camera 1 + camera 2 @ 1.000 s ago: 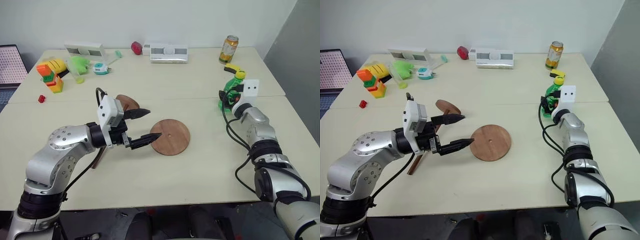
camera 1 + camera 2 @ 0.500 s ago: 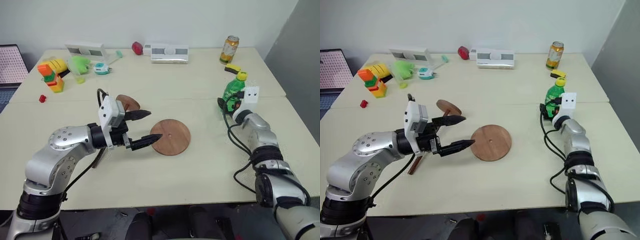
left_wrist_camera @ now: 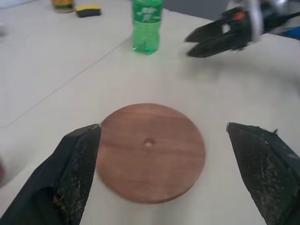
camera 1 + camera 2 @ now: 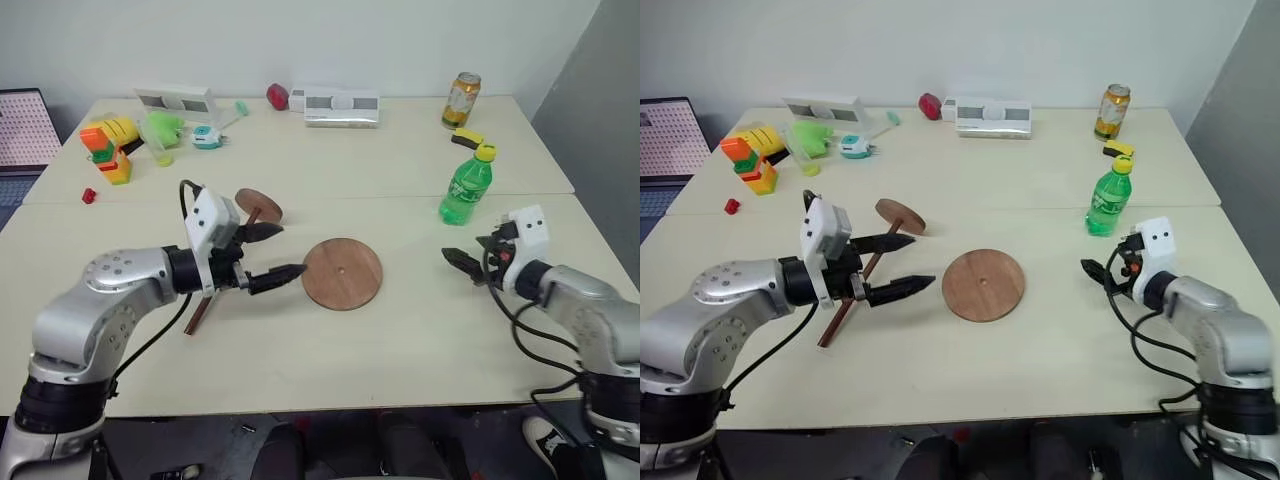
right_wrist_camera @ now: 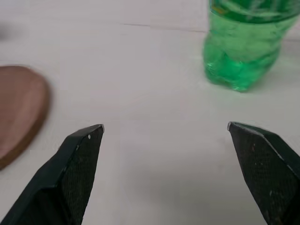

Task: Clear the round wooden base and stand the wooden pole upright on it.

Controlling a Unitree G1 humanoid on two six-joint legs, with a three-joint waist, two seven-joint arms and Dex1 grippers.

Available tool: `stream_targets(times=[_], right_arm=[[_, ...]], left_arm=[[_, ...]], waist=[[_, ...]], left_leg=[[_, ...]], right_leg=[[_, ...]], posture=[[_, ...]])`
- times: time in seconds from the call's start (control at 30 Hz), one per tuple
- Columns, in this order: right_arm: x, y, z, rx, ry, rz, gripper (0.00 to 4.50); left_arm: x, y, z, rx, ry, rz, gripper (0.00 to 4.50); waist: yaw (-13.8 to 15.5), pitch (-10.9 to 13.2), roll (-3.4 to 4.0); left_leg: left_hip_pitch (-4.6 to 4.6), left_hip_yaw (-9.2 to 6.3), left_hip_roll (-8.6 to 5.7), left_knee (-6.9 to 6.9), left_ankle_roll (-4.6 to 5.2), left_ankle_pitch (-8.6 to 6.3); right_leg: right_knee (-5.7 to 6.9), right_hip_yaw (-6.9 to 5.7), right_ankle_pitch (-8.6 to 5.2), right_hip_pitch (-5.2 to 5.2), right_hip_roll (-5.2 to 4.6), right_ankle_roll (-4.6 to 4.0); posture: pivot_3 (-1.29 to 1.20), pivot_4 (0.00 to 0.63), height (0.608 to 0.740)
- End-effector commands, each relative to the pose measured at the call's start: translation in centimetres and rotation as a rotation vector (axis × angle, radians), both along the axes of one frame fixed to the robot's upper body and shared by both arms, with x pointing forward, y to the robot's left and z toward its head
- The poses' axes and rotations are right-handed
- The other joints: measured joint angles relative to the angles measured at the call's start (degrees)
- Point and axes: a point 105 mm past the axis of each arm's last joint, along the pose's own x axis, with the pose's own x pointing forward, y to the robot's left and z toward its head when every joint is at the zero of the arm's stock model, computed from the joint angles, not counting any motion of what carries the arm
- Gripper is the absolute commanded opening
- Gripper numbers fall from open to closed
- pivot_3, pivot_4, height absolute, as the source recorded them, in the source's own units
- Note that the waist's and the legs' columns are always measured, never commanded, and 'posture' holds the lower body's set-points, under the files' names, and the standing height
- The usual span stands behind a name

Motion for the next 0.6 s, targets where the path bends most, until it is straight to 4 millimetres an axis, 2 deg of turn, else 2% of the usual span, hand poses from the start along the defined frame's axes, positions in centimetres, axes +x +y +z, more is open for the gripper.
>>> stream_targets(times=[0.03, 0.13, 0.23, 0.33, 0.4, 0.47, 0.6], right_arm=[[-2.9, 2.0, 3.6, -0.032, -0.018, 0.241, 4.44], [-4.2, 4.4, 5.5, -0.034, -0.007, 0.427, 4.44], [-5.7, 7.0, 6.6, -0.028, 0.027, 0.618, 4.44], [-6.7, 8.9, 6.6, -0.049, 0.056, 0.753, 4.44], [-6.9, 9.7, 6.3, -0.077, 0.056, 0.806, 4.44], [-6.7, 10.1, 6.1, -0.089, 0.048, 0.816, 4.44], [-6.5, 11.1, 6.0, -0.071, 0.029, 0.846, 4.44]], left_arm=[[0.9, 2.1, 1.5, 0.092, -0.003, 0.073, 4.50], [2.4, 3.3, 1.7, 0.207, 0.025, 0.171, 4.50], [3.6, 4.0, 1.3, 0.353, 0.119, 0.269, 4.50], [3.6, 4.0, 0.6, 0.408, 0.402, 0.341, 4.50], [2.7, 3.5, 0.5, 0.462, 0.540, 0.315, 4.50], [2.4, 3.3, 0.3, 0.530, 0.583, 0.297, 4.50], [3.8, 4.3, 0.1, 0.595, 0.670, 0.462, 4.50]], waist=[[0.1, 0.0, 0.01], [0.1, 0.0, -0.01], [0.2, 0.0, -0.02], [0.3, 0.0, -0.05], [0.4, 0.1, -0.08], [0.3, 0.1, -0.08], [0.4, 0.1, -0.08]], left_leg=[[0.00, 0.01, -0.02, -0.01, 0.00, 0.00], [0.02, -0.02, 0.00, -0.03, 0.01, -0.01], [0.02, -0.04, -0.03, -0.02, 0.01, 0.00], [-0.11, -0.19, -0.03, -0.02, 0.02, -0.01], [-0.27, -0.31, -0.07, 0.08, 0.02, -0.01], [-0.35, -0.37, -0.09, 0.06, 0.01, 0.00], [-0.36, -0.41, -0.05, 0.05, -0.21, 0.12]], right_leg=[[0.00, 0.01, 0.00, -0.01, 0.00, 0.00], [-0.04, -0.03, 0.00, 0.00, 0.02, 0.00], [-0.03, -0.04, 0.00, 0.01, 0.03, 0.00], [-0.15, -0.21, -0.01, 0.00, 0.06, 0.01], [-0.13, -0.33, -0.02, -0.06, 0.06, 0.02], [-0.17, -0.38, -0.02, -0.11, 0.02, 0.02], [-0.18, -0.43, -0.02, -0.12, 0.03, 0.01]], posture=[[0.00, 0.150, 0.740], [0.00, 0.150, 0.740], [0.00, 0.150, 0.740], [0.00, 0.150, 0.740], [0.00, 0.150, 0.740], [0.00, 0.150, 0.740], [0.00, 0.150, 0.740]])
